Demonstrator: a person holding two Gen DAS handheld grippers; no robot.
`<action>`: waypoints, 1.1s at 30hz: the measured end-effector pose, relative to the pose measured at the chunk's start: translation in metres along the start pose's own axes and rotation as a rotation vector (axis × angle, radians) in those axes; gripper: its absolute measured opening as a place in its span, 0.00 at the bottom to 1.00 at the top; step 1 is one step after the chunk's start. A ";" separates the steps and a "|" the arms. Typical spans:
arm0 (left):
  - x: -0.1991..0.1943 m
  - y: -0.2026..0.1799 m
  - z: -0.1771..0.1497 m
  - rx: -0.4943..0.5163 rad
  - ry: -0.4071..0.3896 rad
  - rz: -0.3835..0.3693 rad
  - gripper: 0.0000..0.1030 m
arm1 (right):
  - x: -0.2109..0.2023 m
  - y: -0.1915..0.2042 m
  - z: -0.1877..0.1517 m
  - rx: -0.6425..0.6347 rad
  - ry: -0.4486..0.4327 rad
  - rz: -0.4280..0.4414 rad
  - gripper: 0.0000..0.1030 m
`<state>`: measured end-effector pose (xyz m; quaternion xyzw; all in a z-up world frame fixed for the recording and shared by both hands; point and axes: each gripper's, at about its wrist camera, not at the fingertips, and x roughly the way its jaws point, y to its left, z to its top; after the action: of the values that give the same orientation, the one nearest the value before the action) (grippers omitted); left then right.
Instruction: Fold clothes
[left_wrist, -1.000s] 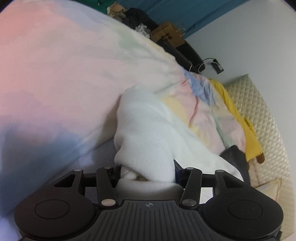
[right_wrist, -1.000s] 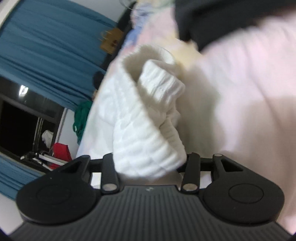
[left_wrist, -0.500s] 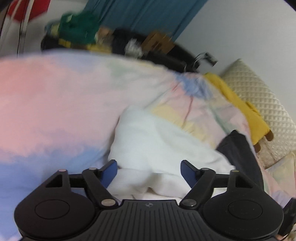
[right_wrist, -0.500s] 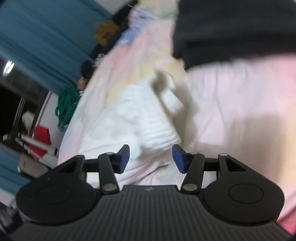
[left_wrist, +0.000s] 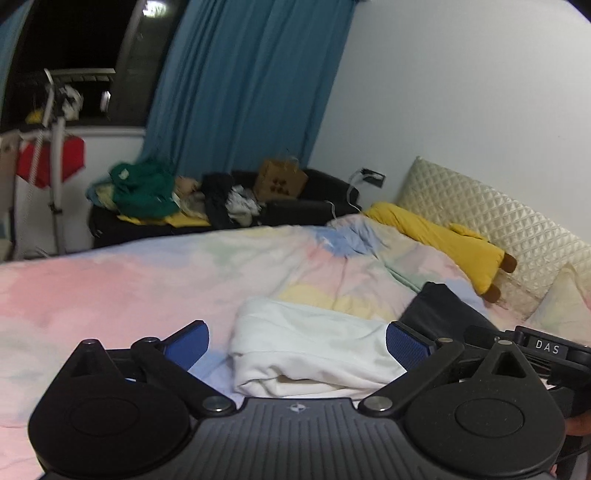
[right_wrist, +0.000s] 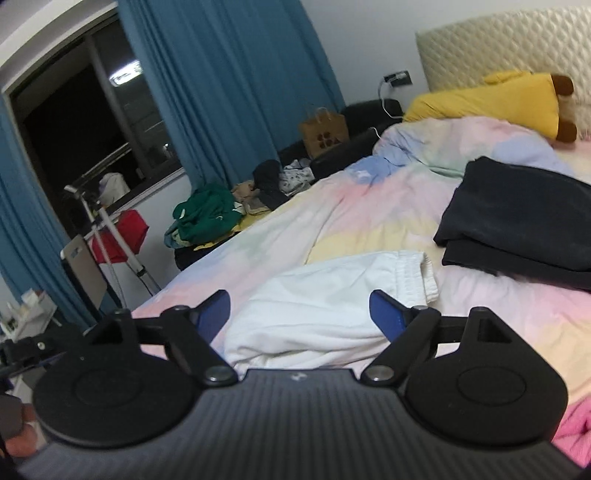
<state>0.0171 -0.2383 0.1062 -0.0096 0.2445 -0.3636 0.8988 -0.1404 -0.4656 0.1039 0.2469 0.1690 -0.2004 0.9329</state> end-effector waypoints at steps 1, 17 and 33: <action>-0.009 0.000 -0.005 0.008 -0.010 0.013 1.00 | -0.004 0.004 -0.004 -0.013 -0.011 -0.001 0.82; -0.042 0.011 -0.063 0.098 -0.077 0.111 1.00 | -0.010 0.046 -0.079 -0.198 -0.103 -0.106 0.82; -0.007 0.031 -0.100 0.118 -0.015 0.114 1.00 | 0.011 0.057 -0.118 -0.277 -0.123 -0.182 0.81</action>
<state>-0.0120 -0.1945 0.0150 0.0546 0.2159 -0.3253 0.9190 -0.1304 -0.3606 0.0250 0.0869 0.1595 -0.2736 0.9446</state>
